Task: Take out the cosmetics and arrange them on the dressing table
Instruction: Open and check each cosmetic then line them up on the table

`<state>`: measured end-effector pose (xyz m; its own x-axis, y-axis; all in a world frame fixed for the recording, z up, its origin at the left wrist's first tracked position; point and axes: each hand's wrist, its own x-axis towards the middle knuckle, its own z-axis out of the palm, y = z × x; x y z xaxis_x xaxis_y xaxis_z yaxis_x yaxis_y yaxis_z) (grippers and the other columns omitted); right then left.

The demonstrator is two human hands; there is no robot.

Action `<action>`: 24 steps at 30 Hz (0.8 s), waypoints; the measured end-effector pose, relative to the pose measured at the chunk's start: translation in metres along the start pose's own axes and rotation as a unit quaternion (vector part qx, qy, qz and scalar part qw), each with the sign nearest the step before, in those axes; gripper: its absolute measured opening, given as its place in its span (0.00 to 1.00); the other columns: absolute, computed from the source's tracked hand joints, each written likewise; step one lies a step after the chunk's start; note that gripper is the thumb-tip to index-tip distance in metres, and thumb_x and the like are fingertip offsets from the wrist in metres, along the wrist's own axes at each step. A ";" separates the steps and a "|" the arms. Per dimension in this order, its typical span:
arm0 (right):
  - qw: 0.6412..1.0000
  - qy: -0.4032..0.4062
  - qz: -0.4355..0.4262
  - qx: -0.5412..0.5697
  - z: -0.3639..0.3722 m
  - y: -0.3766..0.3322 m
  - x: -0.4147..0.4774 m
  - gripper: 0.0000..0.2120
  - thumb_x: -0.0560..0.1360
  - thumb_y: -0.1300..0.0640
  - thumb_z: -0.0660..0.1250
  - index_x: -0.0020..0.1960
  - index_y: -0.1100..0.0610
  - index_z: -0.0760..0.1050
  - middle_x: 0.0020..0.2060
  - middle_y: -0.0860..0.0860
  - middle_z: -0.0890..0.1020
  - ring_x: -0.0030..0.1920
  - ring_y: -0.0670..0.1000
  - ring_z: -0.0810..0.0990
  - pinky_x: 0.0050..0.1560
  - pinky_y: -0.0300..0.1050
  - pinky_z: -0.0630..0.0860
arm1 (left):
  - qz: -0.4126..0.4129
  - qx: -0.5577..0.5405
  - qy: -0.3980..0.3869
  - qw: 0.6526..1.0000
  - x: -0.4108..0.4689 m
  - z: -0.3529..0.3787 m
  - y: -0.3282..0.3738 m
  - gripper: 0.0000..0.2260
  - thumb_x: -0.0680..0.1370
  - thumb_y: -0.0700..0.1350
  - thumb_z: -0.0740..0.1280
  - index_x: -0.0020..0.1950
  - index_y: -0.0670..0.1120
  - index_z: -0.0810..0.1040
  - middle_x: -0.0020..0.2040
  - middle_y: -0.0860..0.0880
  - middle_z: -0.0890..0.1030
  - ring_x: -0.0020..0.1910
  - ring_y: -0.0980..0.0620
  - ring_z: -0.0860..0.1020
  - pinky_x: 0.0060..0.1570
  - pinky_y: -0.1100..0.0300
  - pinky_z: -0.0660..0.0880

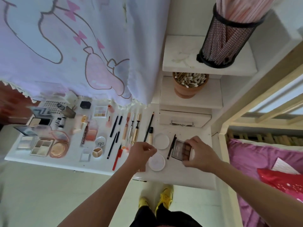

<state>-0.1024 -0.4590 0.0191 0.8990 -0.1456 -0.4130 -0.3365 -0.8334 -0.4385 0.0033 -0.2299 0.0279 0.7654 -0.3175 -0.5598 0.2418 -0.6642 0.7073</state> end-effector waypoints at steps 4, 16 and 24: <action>0.997 0.036 -0.052 0.051 -0.035 -0.036 -0.008 0.39 0.62 0.44 0.78 0.69 0.50 0.68 0.55 0.43 0.67 0.51 0.45 0.73 0.52 0.39 0.71 | 0.008 -0.157 -0.077 0.985 -0.015 -0.021 0.029 0.09 0.75 0.46 0.71 0.46 0.40 0.83 0.41 0.45 0.84 0.35 0.53 0.77 0.37 0.58 0.74; 0.963 0.081 -0.065 0.250 -0.056 -0.112 -0.045 0.38 0.65 0.54 0.81 0.72 0.50 0.68 0.61 0.43 0.71 0.54 0.45 0.76 0.47 0.39 0.77 | 0.056 -0.283 -0.136 0.948 -0.055 -0.072 0.052 0.03 0.74 0.36 0.71 0.45 0.35 0.80 0.36 0.41 0.81 0.33 0.50 0.78 0.33 0.62 0.76; 0.837 0.045 0.057 0.542 -0.065 -0.129 -0.068 0.07 0.73 0.65 0.73 0.51 0.61 0.81 0.42 0.58 0.85 0.40 0.53 0.83 0.37 0.43 0.78 | 0.099 -0.278 -0.153 0.943 -0.072 -0.089 0.051 0.07 0.75 0.35 0.70 0.50 0.33 0.79 0.39 0.41 0.82 0.37 0.49 0.79 0.36 0.61 0.77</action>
<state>-0.1019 -0.3762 0.1553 0.8450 -0.2719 -0.4605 -0.4338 0.1552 -0.8876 0.0135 -0.1809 0.1422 0.6412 -0.6345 -0.4315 0.4534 -0.1404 0.8802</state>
